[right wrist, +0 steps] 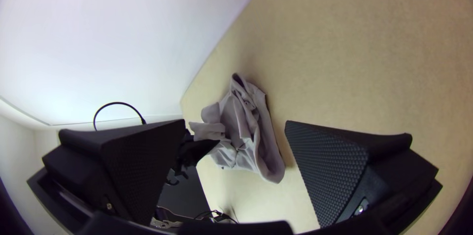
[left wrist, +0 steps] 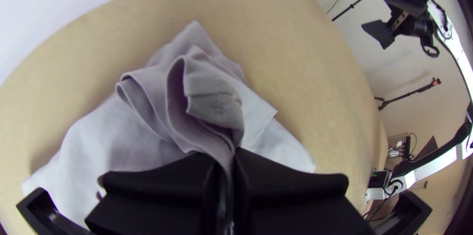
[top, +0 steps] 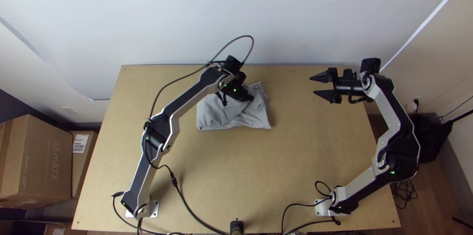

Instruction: Fold the t-shirt

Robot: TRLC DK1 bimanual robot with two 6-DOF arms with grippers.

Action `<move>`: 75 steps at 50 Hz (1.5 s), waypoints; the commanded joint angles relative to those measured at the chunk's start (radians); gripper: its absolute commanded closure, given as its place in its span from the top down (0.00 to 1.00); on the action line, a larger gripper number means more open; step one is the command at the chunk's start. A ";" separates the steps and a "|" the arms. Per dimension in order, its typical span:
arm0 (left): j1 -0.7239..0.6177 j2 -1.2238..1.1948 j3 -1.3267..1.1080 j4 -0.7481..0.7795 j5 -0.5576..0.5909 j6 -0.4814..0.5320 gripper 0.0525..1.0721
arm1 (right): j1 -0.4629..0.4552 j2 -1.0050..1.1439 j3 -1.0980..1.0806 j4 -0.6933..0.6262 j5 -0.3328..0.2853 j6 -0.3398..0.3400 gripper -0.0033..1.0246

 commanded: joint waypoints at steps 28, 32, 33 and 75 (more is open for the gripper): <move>-0.009 -0.035 0.034 0.297 0.133 -0.243 0.95 | 0.131 -0.051 -0.178 0.105 0.044 0.008 0.91; 0.025 -0.041 0.034 0.203 0.114 -0.165 0.95 | 0.180 -0.036 -0.152 0.104 0.053 0.015 0.91; 0.036 -0.043 0.032 0.183 0.097 -0.148 0.95 | 0.194 -0.033 -0.144 0.102 0.059 0.015 0.91; 0.149 -0.124 -0.182 -0.033 -0.235 0.181 0.95 | 0.437 0.114 0.111 0.010 0.110 0.038 0.91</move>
